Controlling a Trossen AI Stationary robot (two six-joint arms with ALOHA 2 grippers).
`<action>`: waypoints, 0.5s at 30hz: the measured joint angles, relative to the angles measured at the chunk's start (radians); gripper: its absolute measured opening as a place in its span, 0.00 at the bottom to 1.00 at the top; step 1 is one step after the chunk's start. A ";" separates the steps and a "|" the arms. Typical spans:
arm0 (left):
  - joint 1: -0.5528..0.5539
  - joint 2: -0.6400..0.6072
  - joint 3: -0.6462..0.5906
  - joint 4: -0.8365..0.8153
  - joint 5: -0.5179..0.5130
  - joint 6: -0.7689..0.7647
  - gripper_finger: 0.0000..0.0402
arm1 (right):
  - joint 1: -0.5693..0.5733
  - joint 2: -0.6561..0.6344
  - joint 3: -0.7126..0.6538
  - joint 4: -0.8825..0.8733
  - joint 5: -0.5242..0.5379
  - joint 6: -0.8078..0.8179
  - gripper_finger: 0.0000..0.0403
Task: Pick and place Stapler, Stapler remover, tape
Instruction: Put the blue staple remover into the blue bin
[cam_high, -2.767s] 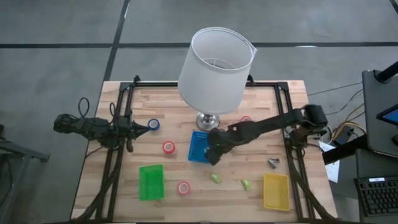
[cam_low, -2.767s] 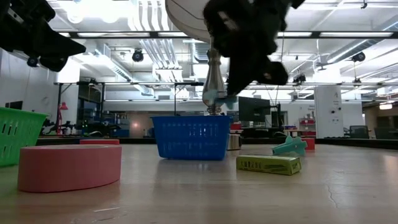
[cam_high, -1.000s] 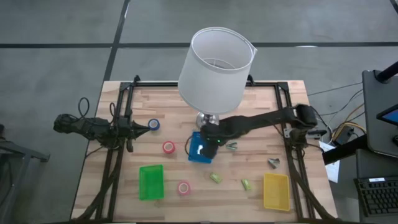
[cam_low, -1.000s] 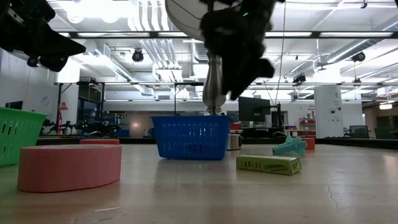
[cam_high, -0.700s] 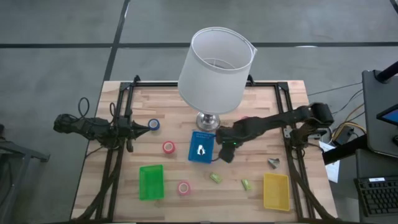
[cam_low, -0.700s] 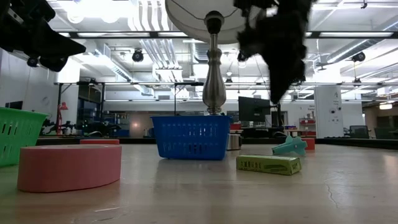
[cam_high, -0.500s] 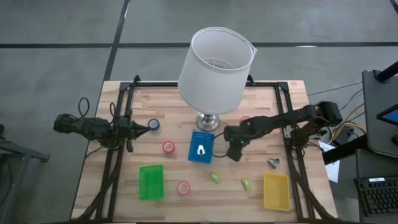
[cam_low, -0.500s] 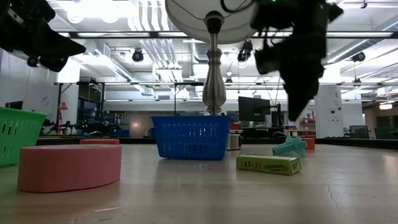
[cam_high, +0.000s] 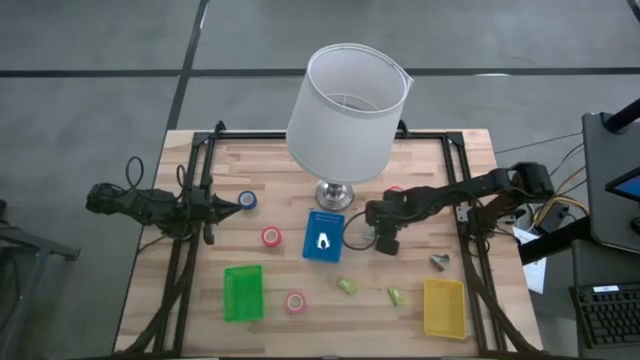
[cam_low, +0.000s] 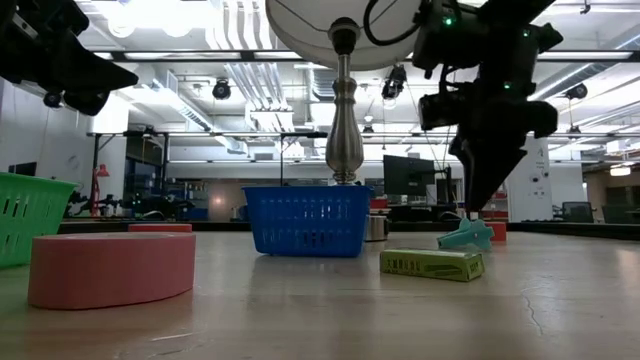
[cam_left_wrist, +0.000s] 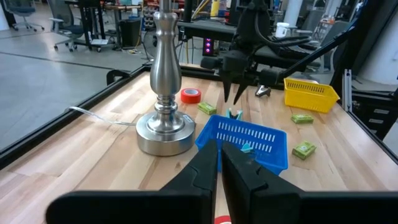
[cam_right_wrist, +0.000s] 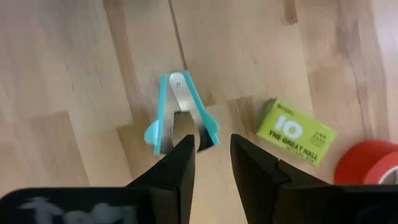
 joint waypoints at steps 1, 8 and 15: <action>0.000 0.000 0.000 0.000 0.000 0.000 0.06 | 0.000 0.003 0.004 0.002 0.000 0.008 0.23; 0.000 0.000 0.000 -0.001 0.000 0.000 0.06 | 0.000 0.009 0.027 0.019 0.004 0.019 0.19; 0.000 0.000 0.000 0.000 0.000 0.000 0.06 | 0.002 0.009 0.027 0.039 -0.004 0.062 0.16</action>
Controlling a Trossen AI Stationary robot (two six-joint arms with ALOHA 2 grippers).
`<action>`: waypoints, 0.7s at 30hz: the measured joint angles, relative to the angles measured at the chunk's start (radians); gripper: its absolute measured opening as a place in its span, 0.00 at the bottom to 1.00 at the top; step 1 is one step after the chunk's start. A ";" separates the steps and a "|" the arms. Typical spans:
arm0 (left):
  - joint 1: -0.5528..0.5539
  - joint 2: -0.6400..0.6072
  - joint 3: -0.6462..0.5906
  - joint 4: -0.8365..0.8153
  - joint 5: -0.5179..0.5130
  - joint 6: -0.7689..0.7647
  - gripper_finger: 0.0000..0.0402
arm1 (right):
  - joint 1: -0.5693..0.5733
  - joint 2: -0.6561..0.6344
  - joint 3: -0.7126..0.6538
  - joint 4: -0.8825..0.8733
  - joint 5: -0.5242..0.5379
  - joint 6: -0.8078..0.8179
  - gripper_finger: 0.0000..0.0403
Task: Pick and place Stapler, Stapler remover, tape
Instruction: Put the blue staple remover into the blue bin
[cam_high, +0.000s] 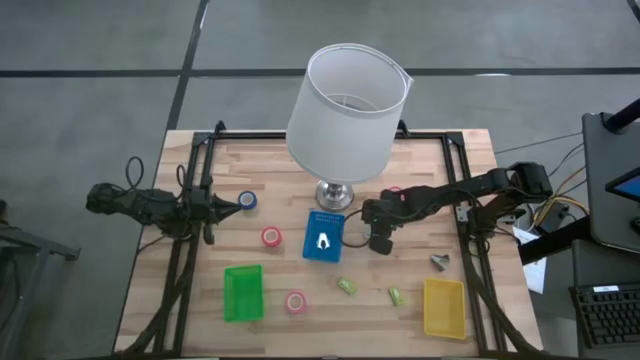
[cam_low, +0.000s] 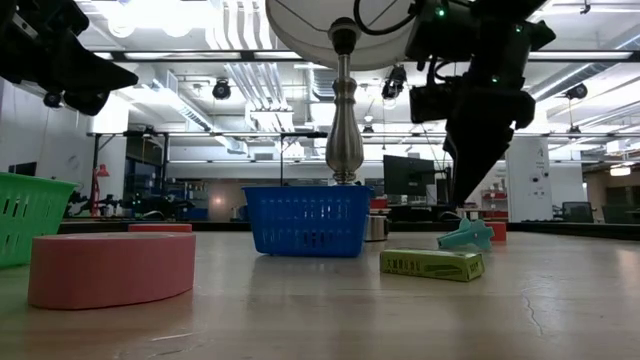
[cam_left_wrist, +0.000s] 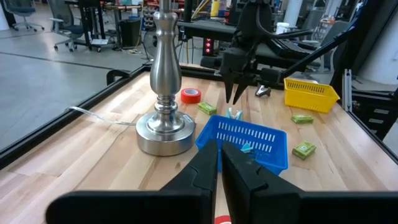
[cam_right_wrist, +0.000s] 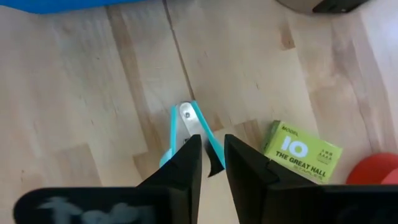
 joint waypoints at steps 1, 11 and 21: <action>0.000 0.000 0.000 0.000 0.000 0.000 0.06 | 0.000 0.000 -0.001 0.006 0.000 -0.004 0.16; 0.000 0.000 0.000 0.000 0.000 0.000 0.06 | -0.004 0.000 -0.026 0.031 -0.014 -0.098 0.27; 0.000 0.000 0.000 0.000 0.000 0.000 0.06 | -0.004 0.000 -0.064 0.040 -0.026 -0.147 0.35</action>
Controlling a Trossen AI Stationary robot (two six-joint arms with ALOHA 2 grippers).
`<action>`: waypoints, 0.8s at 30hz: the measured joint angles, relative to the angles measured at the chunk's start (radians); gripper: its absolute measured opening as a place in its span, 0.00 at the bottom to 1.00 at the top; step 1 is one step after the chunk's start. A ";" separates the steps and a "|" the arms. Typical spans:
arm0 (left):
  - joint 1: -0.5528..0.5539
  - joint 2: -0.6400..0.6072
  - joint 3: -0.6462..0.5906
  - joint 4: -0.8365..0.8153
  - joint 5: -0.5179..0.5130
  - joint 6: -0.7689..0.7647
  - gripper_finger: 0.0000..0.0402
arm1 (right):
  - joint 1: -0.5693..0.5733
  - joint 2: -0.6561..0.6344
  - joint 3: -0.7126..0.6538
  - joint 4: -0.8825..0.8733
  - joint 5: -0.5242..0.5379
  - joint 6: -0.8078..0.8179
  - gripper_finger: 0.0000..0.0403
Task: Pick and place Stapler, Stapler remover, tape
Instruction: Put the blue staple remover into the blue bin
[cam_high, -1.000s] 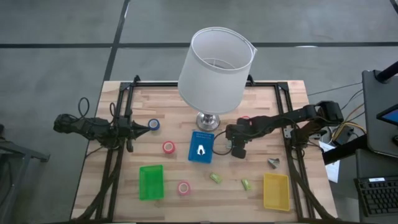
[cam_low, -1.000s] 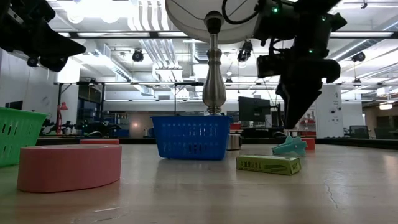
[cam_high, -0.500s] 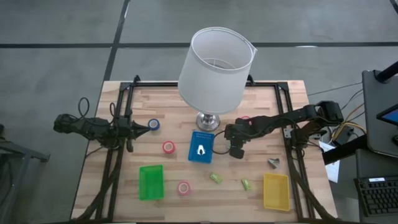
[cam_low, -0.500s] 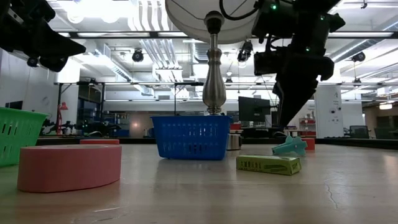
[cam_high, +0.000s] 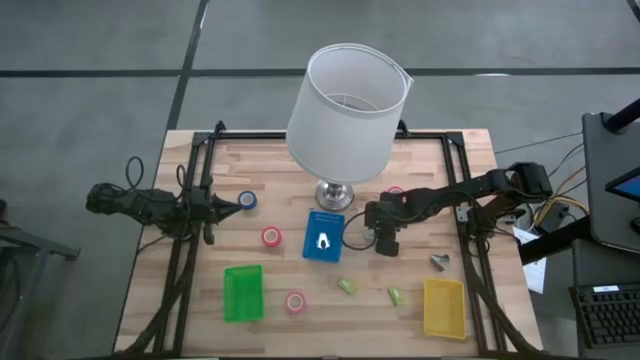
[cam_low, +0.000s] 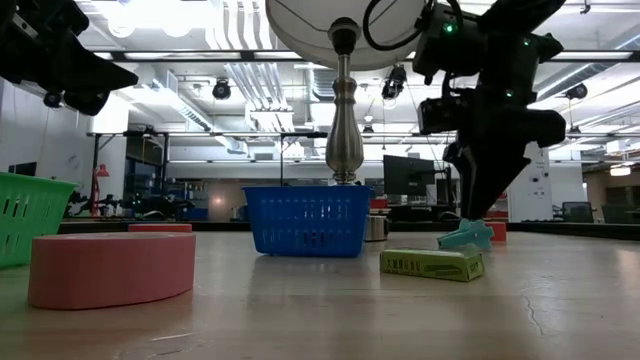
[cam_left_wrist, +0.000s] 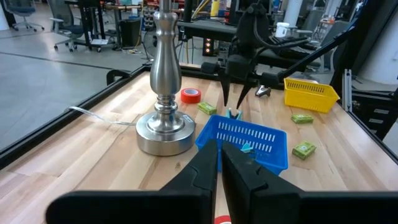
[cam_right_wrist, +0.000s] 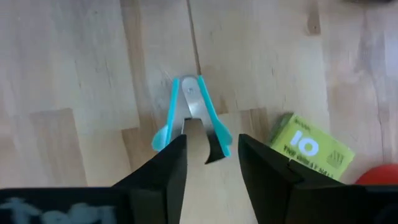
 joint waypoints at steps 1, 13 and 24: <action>0.000 0.000 0.000 0.000 0.000 0.000 0.06 | 0.000 0.000 0.000 0.010 0.000 -0.011 0.34; 0.000 0.000 0.000 0.000 0.000 0.000 0.06 | -0.030 0.009 -0.019 0.041 -0.001 -0.012 0.24; 0.000 0.000 0.000 0.000 0.000 0.000 0.06 | -0.029 0.047 -0.020 0.070 -0.059 -0.014 0.15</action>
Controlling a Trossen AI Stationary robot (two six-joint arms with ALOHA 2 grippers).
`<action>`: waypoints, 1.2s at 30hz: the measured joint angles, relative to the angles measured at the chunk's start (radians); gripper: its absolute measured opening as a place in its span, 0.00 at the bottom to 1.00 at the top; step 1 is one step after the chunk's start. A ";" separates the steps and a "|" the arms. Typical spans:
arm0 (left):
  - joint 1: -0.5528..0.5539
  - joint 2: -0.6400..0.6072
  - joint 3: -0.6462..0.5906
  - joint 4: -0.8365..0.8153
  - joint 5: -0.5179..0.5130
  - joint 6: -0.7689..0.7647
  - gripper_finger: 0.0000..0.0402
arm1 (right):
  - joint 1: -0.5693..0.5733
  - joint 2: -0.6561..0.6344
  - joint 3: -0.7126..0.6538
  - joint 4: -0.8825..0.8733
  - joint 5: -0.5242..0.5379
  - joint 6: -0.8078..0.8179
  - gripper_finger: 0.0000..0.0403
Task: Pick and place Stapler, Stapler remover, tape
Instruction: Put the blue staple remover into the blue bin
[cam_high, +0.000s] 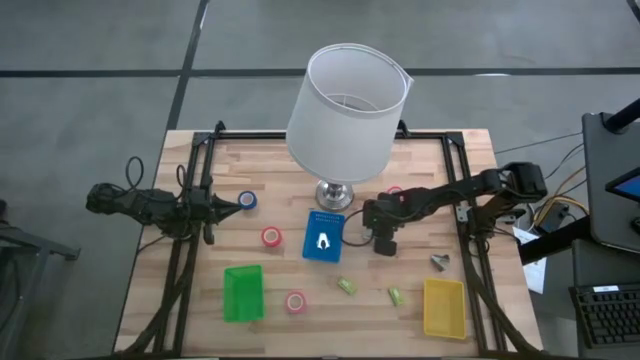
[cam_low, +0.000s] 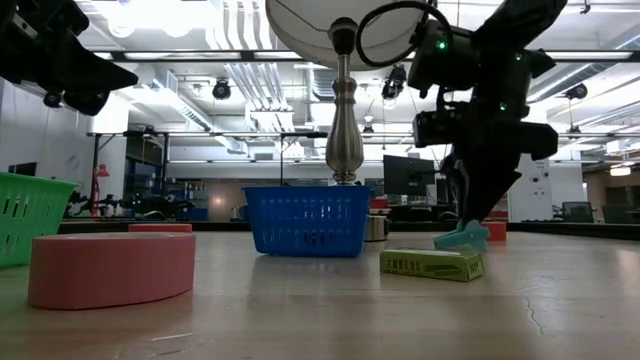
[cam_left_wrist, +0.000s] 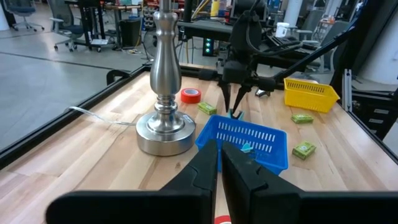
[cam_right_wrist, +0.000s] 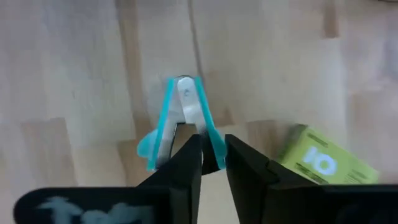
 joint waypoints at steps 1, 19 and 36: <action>0.000 0.000 0.000 0.000 0.000 0.000 0.06 | 0.000 0.006 0.003 0.004 -0.020 0.000 0.14; 0.000 0.000 0.000 -0.004 0.000 0.000 0.06 | 0.043 0.001 0.259 -0.235 -0.044 0.181 0.02; 0.000 0.000 0.000 -0.004 0.000 0.000 0.06 | 0.065 0.242 0.659 -0.255 0.071 0.127 0.02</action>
